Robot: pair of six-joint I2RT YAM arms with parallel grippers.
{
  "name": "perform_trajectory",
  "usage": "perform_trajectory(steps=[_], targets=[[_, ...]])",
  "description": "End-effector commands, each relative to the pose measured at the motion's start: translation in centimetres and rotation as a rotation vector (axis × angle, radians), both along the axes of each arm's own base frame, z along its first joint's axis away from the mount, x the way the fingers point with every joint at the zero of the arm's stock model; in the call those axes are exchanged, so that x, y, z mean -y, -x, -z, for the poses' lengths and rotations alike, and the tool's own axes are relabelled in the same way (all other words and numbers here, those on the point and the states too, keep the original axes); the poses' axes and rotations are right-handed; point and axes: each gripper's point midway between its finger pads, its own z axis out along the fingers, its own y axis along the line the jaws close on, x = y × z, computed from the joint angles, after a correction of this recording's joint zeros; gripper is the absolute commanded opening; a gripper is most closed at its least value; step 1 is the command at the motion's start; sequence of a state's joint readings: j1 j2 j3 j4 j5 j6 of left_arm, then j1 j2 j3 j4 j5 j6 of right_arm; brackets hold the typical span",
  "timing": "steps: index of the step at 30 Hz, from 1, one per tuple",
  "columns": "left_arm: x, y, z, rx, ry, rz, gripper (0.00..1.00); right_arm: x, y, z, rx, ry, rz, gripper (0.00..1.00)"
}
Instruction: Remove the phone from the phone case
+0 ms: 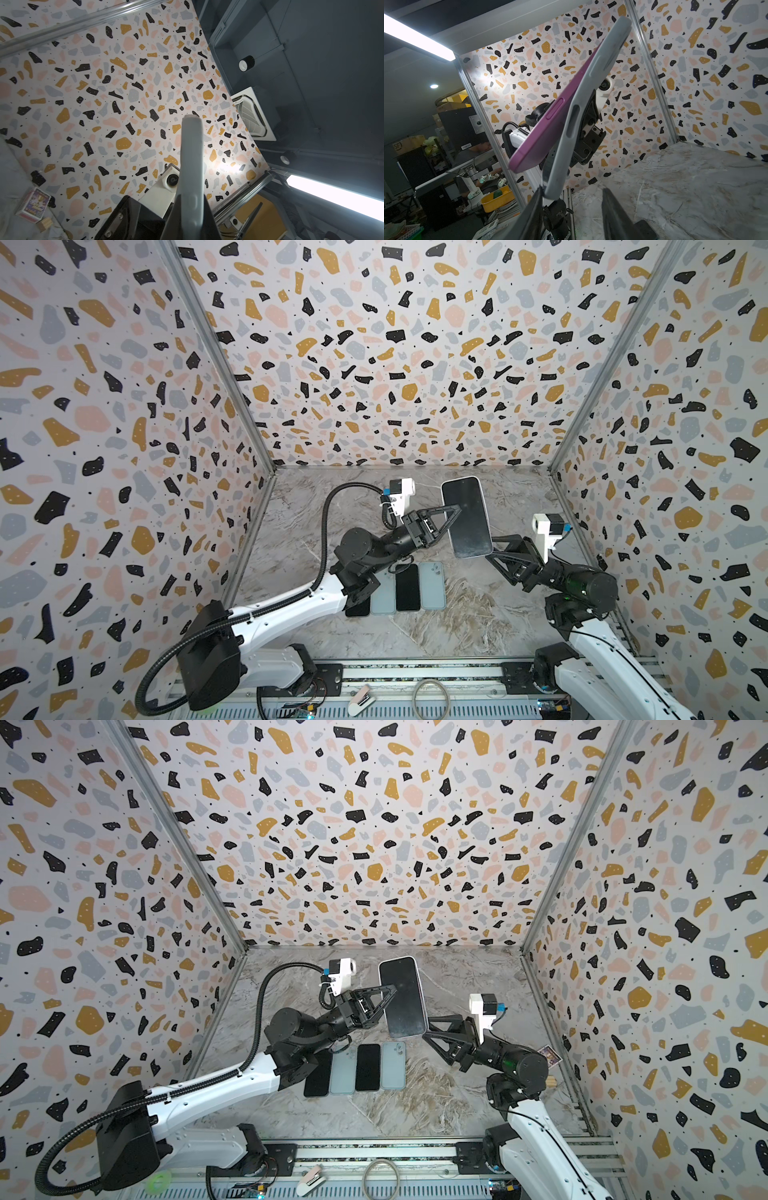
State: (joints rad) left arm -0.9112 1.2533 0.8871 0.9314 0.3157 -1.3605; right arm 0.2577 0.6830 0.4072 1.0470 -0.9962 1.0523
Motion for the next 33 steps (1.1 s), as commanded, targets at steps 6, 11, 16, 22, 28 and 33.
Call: perform_trajectory(steps=[6, 11, 16, 22, 28, 33], targets=[[-1.3, 0.3, -4.1, 0.13, -0.008, -0.026, 0.0, 0.6, -0.4, 3.4, -0.205, 0.002, 0.027, 0.55], [-0.1, -0.7, -2.6, 0.131, -0.096, -0.052, 0.0, 0.6, 0.8, 2.4, -0.222, -0.066, -0.03, 0.57], [0.8, -1.4, -1.5, 0.132, -0.134, -0.056, 0.0, -0.7, 1.1, 1.8, -0.227, -0.074, -0.048, 0.58], [1.2, -1.6, -0.6, 0.125, -0.141, -0.048, 0.0, -1.1, 0.4, 1.8, -0.24, -0.078, -0.043, 0.58], [1.1, -1.3, -0.3, 0.127, -0.134, -0.037, 0.0, -1.3, -0.4, 2.1, -0.254, -0.082, -0.034, 0.58], [1.0, -1.1, -0.2, 0.132, -0.129, -0.033, 0.0, -1.3, -0.5, 1.7, -0.243, -0.095, -0.04, 0.57]])
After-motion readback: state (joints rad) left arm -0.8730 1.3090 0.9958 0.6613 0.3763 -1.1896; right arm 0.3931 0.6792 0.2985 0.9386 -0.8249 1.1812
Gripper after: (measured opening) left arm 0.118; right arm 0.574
